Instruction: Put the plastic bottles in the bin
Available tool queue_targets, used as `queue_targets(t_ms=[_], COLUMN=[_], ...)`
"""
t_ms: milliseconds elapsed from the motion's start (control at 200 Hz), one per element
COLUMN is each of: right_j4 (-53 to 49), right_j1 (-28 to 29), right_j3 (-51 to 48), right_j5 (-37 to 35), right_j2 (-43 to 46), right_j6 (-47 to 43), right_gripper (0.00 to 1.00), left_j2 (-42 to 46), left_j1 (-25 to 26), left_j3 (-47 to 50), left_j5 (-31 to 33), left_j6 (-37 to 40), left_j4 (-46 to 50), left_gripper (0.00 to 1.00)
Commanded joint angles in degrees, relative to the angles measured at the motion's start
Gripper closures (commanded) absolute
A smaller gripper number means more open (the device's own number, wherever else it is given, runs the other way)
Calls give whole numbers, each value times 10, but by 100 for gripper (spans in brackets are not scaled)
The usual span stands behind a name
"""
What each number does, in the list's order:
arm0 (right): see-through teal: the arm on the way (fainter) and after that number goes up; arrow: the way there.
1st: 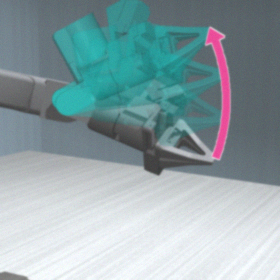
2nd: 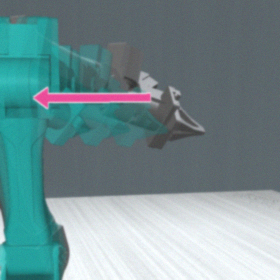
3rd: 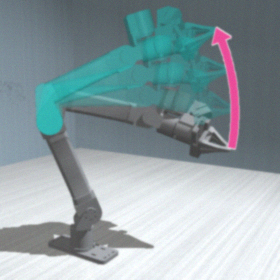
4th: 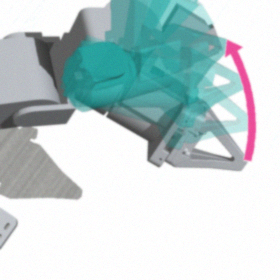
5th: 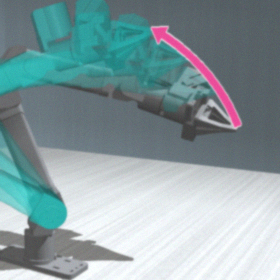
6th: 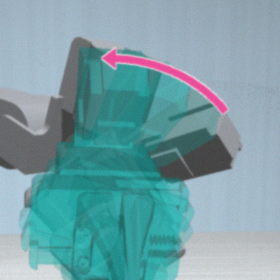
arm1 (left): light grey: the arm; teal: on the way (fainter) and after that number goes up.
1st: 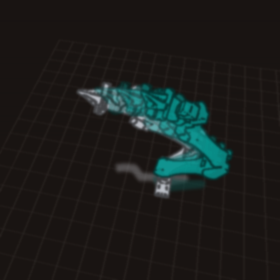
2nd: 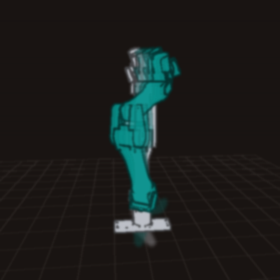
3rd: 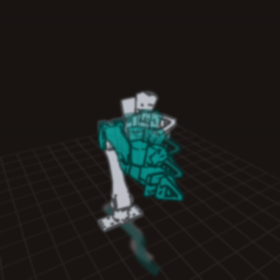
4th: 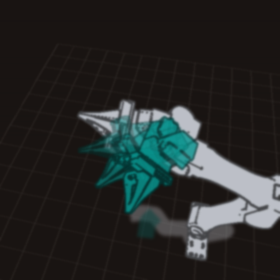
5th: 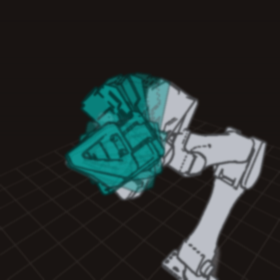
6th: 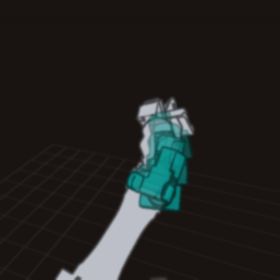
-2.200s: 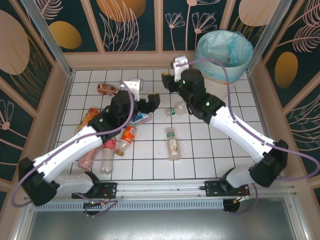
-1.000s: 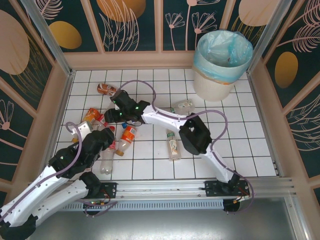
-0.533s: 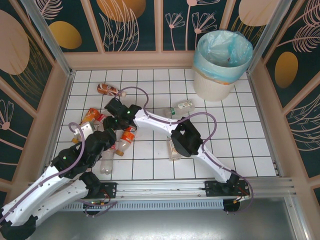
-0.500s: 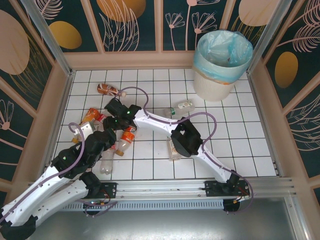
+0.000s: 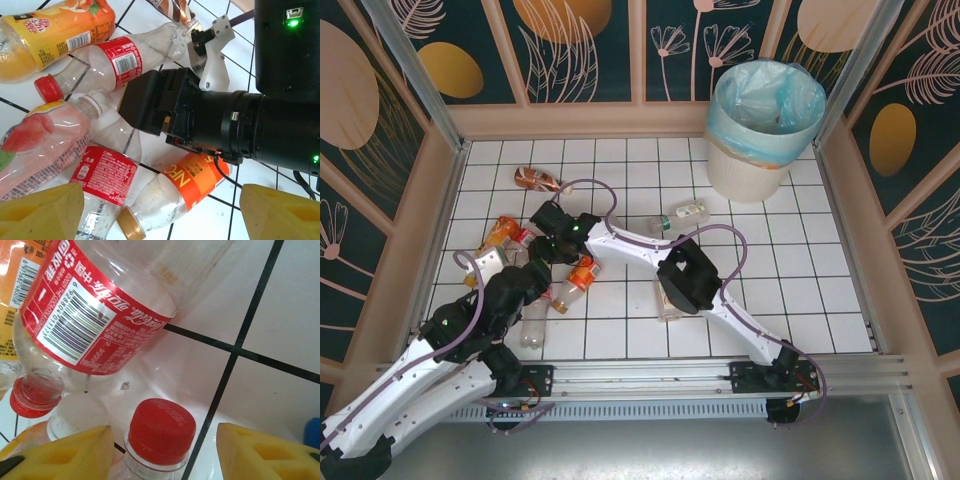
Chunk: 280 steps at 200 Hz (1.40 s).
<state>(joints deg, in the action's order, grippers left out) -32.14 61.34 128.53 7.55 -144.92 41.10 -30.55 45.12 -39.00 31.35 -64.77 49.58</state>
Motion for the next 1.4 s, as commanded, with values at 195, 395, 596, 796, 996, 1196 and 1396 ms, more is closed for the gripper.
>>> queue_targets(t_ms=[195,395,596,796,996,1196,1396], right_j4=[38,52,54,65,78,78,79], right_j1=[-14,-15,-15,-15,-15,-16,-17], right_j3=[-12,-18,-19,-24,-28,-29,-29], right_j5=[26,36,40,50,64,58,60], right_j2=[-12,-15,-19,-19,-22,-27,-30], right_j6=[30,38,40,45,52,53,54], right_gripper=[44,44,46,47,48,48,51], left_j2=[7,14,20,20,25,30,32], left_j1=[1,1,1,1,1,1,1], left_j3=[7,11,15,17,17,17,17], left_j5=[-3,-5,-5,-7,-7,-9,-9], left_j6=[7,5,4,5,6,5,6], left_j4=[-14,-16,-18,-21,-21,-20,-20], left_gripper=[18,18,18,18,18,18,18])
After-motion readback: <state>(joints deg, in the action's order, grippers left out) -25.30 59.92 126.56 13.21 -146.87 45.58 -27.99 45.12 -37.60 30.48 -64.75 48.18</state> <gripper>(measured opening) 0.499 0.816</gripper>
